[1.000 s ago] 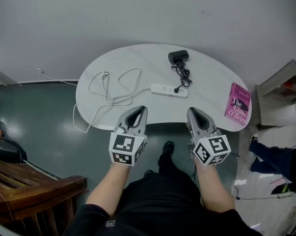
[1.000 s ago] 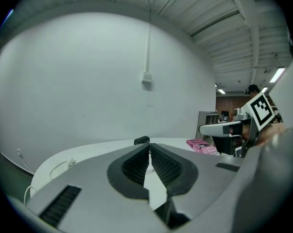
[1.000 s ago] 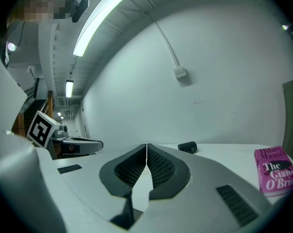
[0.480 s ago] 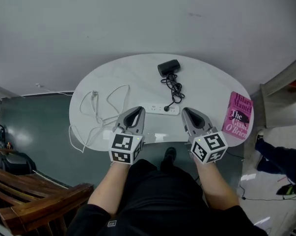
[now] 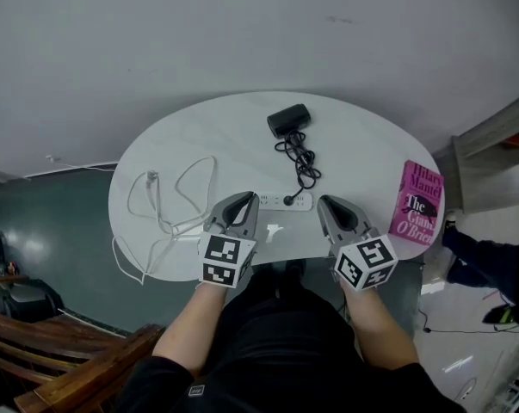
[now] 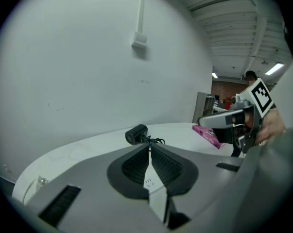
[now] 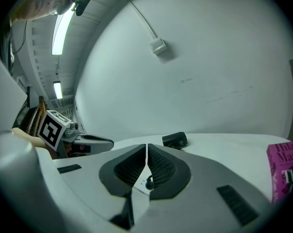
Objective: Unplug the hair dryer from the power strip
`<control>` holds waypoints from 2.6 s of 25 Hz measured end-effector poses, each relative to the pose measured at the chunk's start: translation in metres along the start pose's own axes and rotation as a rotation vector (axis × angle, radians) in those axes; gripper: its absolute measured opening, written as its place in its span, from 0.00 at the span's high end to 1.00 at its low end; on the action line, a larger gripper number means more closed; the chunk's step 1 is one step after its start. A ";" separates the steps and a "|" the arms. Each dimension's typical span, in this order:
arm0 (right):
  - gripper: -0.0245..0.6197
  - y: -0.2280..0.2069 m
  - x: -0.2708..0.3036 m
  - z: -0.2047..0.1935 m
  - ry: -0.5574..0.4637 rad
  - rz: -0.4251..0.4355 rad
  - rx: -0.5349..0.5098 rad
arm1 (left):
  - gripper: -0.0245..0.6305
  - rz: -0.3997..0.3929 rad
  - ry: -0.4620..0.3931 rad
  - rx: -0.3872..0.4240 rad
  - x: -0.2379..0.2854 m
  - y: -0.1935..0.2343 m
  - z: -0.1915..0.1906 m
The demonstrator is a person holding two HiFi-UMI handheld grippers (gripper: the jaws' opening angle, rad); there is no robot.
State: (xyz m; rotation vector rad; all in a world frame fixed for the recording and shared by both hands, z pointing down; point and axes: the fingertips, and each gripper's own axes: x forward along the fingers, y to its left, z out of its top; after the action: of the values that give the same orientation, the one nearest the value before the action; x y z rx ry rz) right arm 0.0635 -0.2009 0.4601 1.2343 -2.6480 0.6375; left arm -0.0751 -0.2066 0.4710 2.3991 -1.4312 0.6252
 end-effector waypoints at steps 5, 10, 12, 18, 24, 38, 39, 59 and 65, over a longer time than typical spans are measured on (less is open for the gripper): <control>0.90 -0.003 0.018 -0.017 0.040 -0.022 0.033 | 0.93 -0.042 0.066 -0.002 0.025 0.008 -0.026; 0.90 -0.005 0.034 -0.040 0.092 -0.020 0.057 | 0.88 -0.149 0.149 0.120 0.050 0.002 -0.052; 0.90 -0.005 0.038 -0.048 0.107 -0.020 0.072 | 0.79 -0.189 0.189 0.155 0.057 0.001 -0.063; 0.90 0.000 0.047 -0.068 0.129 0.003 0.121 | 0.74 -0.268 0.272 0.208 0.074 -0.006 -0.083; 0.82 0.001 0.059 -0.087 0.173 0.018 0.141 | 0.74 -0.311 0.321 0.248 0.086 -0.015 -0.099; 0.76 -0.001 0.085 -0.112 0.252 0.020 0.092 | 0.74 -0.351 0.337 0.280 0.096 -0.022 -0.117; 0.76 -0.001 0.087 -0.113 0.259 0.017 0.088 | 0.74 -0.347 0.337 0.283 0.097 -0.022 -0.117; 0.84 -0.002 0.104 -0.118 0.275 -0.071 -0.097 | 0.77 -0.349 0.334 0.259 0.098 -0.019 -0.117; 0.85 -0.003 0.104 -0.114 0.281 -0.076 -0.078 | 0.77 -0.345 0.338 0.257 0.099 -0.020 -0.118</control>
State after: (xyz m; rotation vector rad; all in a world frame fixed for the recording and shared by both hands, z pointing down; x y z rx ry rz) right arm -0.0066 -0.2246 0.5955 1.1263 -2.3622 0.6368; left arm -0.0427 -0.2205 0.6220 2.4879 -0.8188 1.1104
